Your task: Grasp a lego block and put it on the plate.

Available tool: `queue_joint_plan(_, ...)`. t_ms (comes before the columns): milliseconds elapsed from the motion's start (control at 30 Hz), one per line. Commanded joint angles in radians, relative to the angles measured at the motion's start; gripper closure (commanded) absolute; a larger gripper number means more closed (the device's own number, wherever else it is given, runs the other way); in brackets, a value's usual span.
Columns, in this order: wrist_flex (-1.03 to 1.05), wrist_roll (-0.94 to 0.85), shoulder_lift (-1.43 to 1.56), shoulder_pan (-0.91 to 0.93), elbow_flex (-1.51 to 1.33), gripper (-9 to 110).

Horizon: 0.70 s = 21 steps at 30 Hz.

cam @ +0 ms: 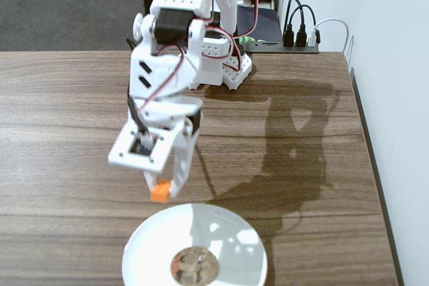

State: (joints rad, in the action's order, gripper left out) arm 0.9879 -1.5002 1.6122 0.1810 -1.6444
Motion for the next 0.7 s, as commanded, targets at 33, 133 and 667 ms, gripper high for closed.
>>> queue_joint_plan(33, 0.026, 0.035, -0.064, -0.029, 0.097, 99)
queue_joint_plan(133, 0.035, 0.055, -0.12, -0.055, 0.118, 99)
queue_joint_plan(667, 0.066, 0.164, -0.322, -0.172, 0.209, 99)
